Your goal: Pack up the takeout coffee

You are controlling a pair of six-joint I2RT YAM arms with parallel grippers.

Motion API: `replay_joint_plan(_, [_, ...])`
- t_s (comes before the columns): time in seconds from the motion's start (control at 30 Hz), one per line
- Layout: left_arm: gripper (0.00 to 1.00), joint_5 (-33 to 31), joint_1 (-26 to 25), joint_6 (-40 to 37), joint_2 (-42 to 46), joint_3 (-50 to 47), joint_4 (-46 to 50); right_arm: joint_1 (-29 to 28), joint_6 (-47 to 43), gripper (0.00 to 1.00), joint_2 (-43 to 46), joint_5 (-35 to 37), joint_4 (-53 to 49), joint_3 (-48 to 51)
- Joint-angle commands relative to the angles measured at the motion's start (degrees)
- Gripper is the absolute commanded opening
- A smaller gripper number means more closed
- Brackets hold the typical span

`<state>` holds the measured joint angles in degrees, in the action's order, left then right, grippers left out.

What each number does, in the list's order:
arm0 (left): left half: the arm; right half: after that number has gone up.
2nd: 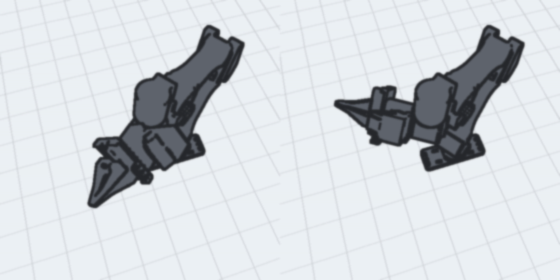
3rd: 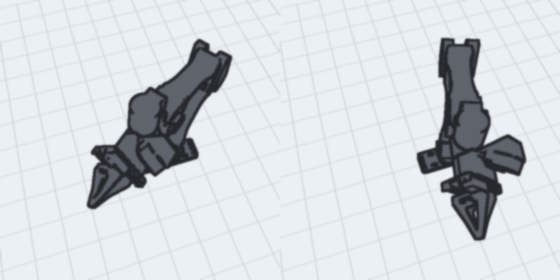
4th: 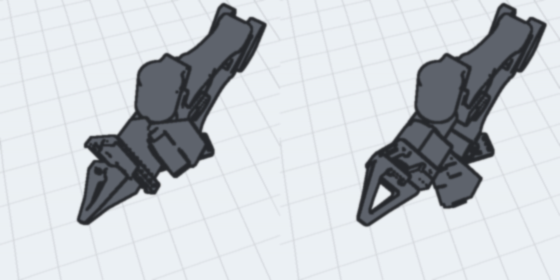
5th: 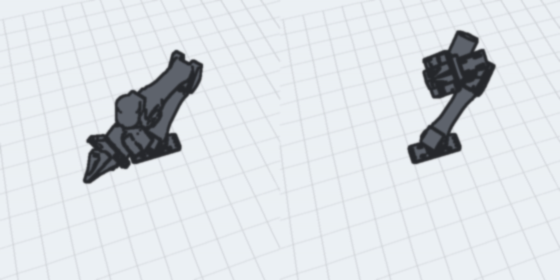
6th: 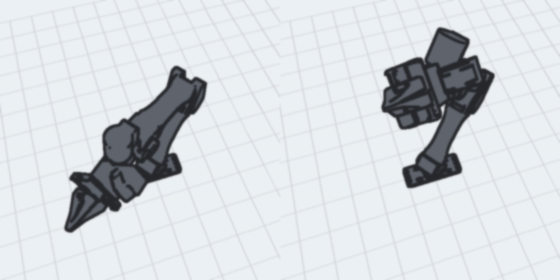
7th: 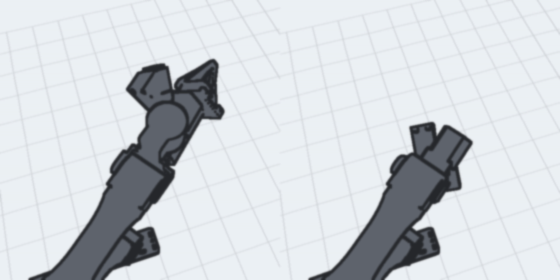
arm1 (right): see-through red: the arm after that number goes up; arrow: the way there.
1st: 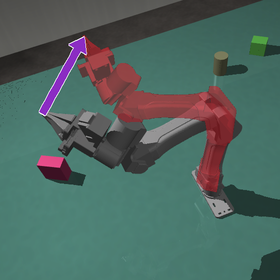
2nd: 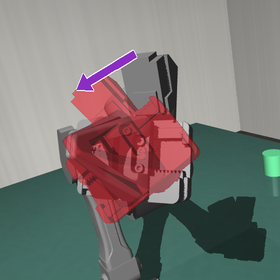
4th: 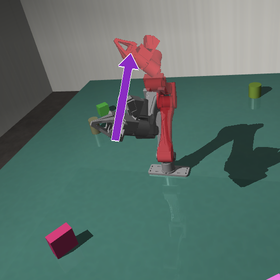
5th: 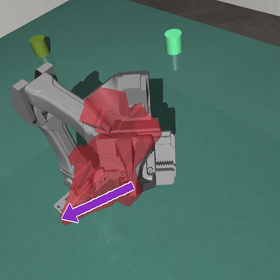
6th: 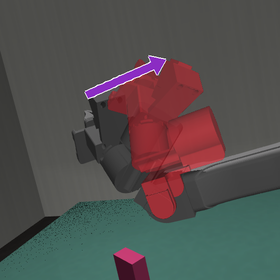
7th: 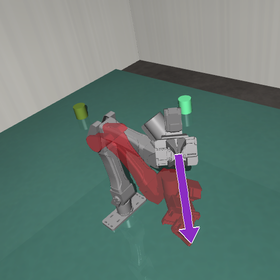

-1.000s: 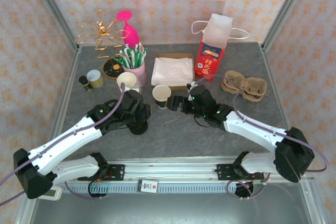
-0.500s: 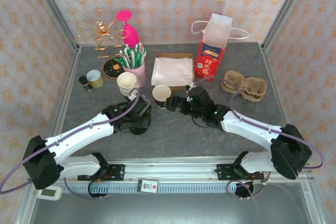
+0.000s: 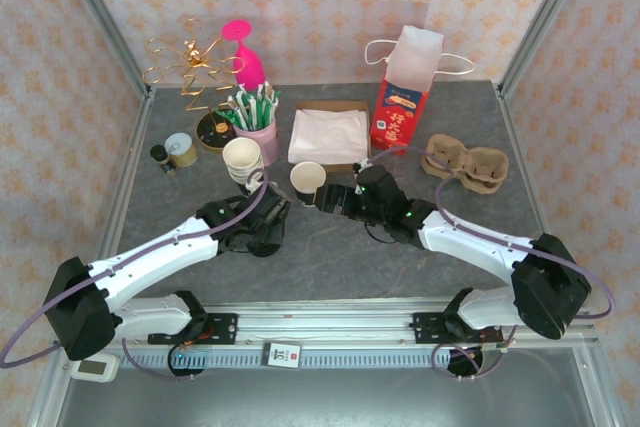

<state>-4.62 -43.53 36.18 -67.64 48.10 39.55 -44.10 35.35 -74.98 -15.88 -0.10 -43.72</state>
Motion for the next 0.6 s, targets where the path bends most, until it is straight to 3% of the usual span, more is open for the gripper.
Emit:
replay_joint_plan(0.0, [0.36,-2.4,-0.4,-0.2,0.7,-0.5,0.0,-0.2,0.3,1.0,-0.3,2.0,0.1,-1.3])
replay_joint_plan(0.57, [0.31,-1.0,-0.4,-0.5,0.9,-1.2,-1.8,-0.2,0.3,1.0,-0.8,2.5,-0.7,-2.1])
